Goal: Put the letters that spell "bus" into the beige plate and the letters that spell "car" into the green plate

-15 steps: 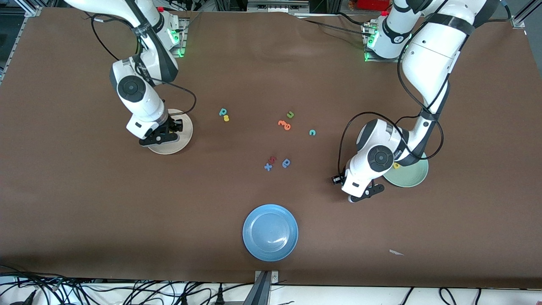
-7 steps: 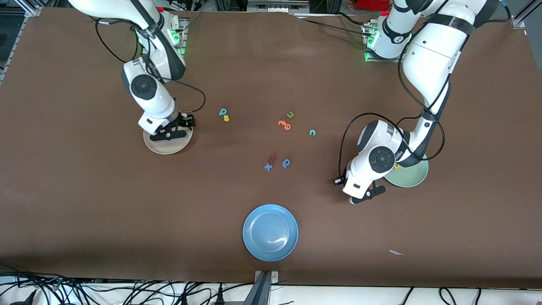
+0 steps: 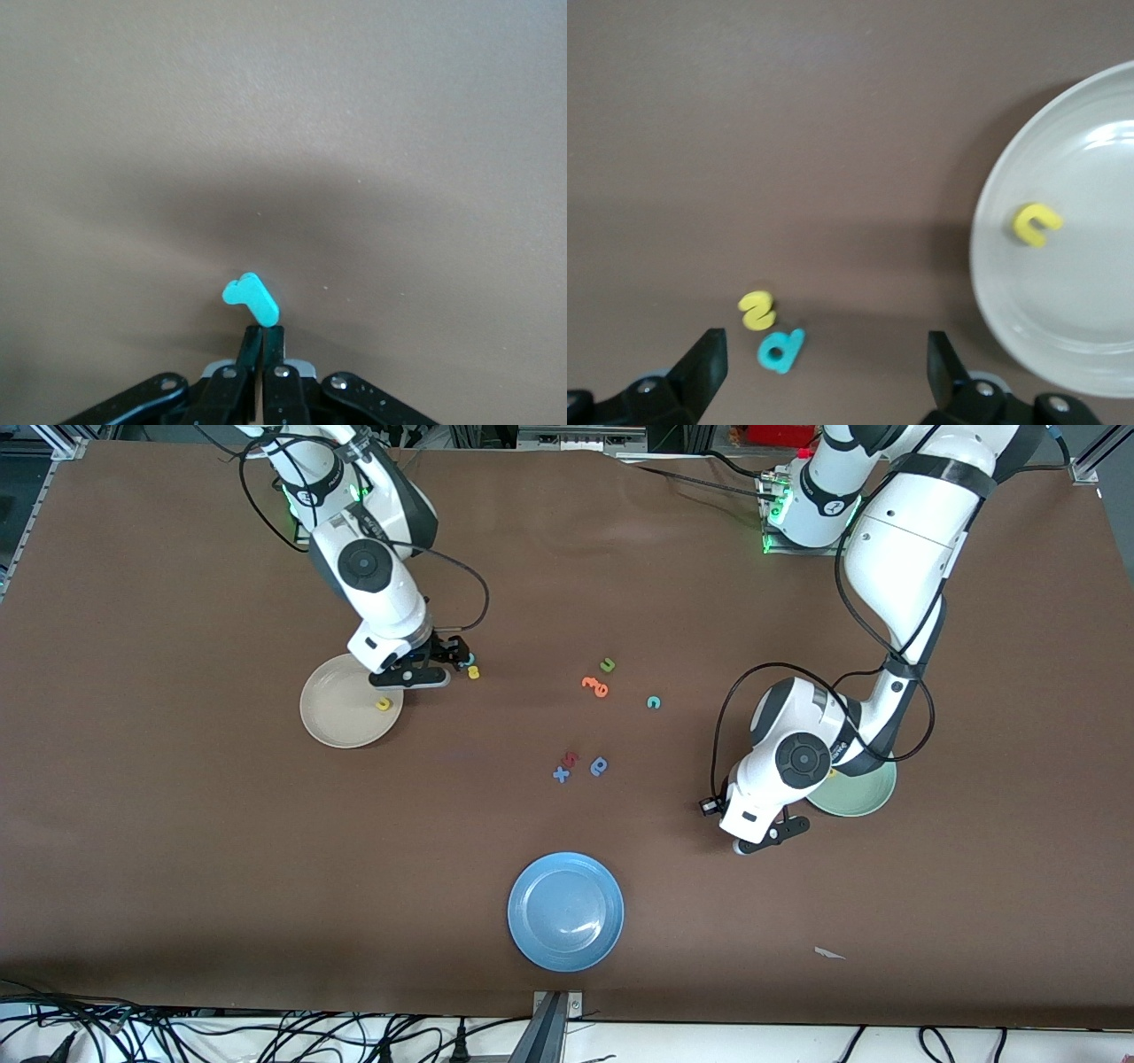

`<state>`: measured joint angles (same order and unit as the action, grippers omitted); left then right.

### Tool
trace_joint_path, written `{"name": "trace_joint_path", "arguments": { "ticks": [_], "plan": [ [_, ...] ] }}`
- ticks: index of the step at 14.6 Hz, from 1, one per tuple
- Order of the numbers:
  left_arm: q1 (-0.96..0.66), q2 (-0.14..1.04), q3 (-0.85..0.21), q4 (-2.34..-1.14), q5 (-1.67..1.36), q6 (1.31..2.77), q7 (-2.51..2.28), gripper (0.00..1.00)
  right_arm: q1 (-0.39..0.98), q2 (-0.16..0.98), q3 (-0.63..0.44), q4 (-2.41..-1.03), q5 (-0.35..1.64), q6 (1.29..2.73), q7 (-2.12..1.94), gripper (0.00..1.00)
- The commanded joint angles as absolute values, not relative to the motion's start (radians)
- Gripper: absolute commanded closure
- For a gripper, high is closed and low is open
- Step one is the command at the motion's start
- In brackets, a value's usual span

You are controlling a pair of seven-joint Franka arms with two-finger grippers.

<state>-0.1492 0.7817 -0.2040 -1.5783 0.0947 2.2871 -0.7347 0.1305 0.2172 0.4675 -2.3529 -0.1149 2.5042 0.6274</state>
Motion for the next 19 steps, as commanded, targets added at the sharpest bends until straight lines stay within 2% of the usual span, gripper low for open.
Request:
{"name": "trace_joint_path", "arguments": {
  "ticks": [1,4,10,13,14,15,19],
  "plan": [
    [-0.126,0.761,-0.201,-1.545,0.094,2.183,-0.648,0.94,0.193,0.241,0.462,-2.353,-0.1,2.558,0.707,0.0],
    [-0.097,0.732,-0.202,-1.545,0.092,2.103,-0.566,0.94,0.207,0.282,0.462,-2.365,-0.104,2.623,0.71,0.0],
    [-0.1,0.732,-0.206,-1.545,0.078,2.1,-0.581,0.92,0.209,0.365,0.459,-2.408,-0.133,2.79,0.709,0.01],
    [-0.112,0.773,-0.206,-1.504,0.075,2.117,-0.636,0.43,0.209,0.374,0.457,-2.41,-0.144,2.8,0.709,0.06],
    [-0.113,0.791,-0.207,-1.482,0.075,2.118,-0.652,0.33,0.209,0.373,0.457,-2.41,-0.15,2.8,0.709,0.12],
    [-0.123,0.805,-0.206,-1.464,0.075,2.118,-0.661,0.29,0.209,0.373,0.456,-2.414,-0.155,2.8,0.709,0.21],
    [-0.127,0.847,-0.207,-1.411,0.074,2.123,-0.698,0.28,0.209,0.373,0.442,-2.444,-0.182,2.835,0.707,0.46]
  ]
}}
